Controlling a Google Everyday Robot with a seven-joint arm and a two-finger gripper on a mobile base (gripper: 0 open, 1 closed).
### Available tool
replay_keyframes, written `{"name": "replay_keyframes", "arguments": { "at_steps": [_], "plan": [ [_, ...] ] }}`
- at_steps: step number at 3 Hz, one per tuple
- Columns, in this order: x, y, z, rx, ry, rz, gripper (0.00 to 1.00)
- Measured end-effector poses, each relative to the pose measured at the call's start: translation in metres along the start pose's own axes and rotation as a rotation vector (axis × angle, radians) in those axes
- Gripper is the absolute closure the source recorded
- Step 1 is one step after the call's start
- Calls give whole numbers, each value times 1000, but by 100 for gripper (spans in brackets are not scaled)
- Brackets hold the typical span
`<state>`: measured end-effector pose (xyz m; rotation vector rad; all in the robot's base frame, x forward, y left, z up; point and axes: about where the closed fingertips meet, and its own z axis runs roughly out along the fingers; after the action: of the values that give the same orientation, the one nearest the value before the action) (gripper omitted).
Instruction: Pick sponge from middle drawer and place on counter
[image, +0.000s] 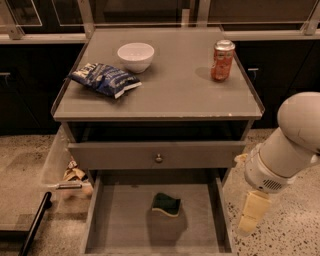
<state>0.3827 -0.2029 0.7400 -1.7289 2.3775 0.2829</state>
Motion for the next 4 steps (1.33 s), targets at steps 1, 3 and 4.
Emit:
{"name": "replay_keyframes", "arguments": {
  "at_steps": [1, 3, 4],
  "plan": [
    [1, 2, 20, -11, -16, -12, 0],
    [6, -12, 130, -57, -42, -57, 0],
    [17, -33, 208, -55, -57, -90, 0]
  ]
}}
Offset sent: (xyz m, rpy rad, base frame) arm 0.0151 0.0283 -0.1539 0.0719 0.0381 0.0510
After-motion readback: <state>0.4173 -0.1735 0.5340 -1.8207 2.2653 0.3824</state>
